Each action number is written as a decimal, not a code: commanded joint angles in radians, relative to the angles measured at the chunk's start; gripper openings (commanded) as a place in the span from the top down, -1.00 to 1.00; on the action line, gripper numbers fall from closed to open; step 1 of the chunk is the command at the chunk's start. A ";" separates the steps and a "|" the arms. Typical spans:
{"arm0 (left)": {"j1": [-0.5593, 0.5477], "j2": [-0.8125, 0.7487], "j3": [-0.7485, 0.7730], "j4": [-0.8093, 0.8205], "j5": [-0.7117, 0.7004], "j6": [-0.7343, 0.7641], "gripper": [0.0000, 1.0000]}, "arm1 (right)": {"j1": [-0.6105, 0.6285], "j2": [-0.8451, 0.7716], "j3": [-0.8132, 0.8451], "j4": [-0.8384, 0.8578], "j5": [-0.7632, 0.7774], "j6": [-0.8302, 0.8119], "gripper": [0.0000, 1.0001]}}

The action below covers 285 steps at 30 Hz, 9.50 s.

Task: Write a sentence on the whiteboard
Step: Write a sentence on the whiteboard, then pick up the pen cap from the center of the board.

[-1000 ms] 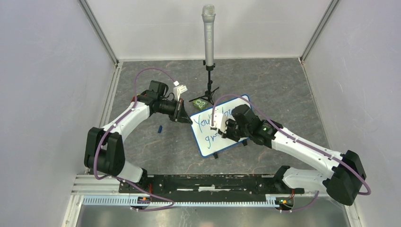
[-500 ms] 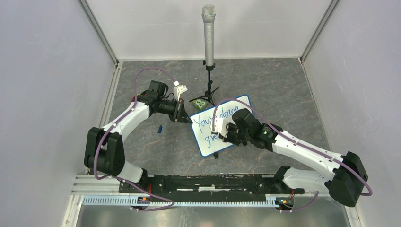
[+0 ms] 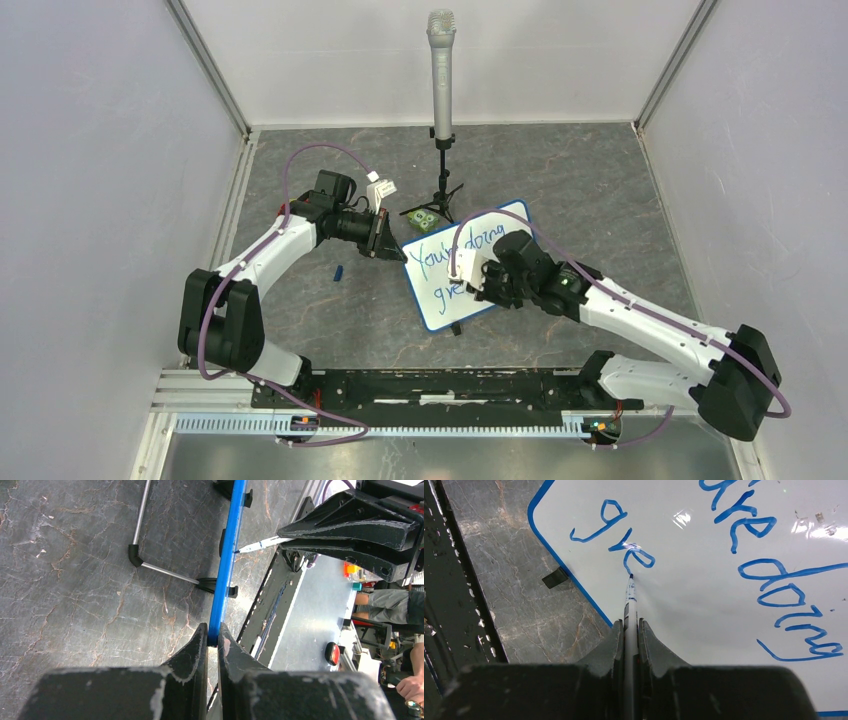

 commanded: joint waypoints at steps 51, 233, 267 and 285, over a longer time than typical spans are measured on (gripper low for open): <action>-0.002 -0.025 0.006 0.002 -0.018 0.021 0.95 | -0.040 0.011 0.020 0.037 -0.014 0.039 1.00; -0.004 -0.043 0.000 0.002 -0.019 0.017 0.95 | -0.165 -0.054 0.033 -0.079 0.052 -0.011 1.00; 0.006 -0.103 0.055 -0.055 -0.093 0.006 -0.08 | -0.169 -0.106 0.207 -0.116 -0.132 0.095 1.00; 0.260 -0.225 -0.146 -0.203 -0.731 0.381 -0.23 | -0.263 -0.077 0.235 -0.091 -0.171 0.141 1.00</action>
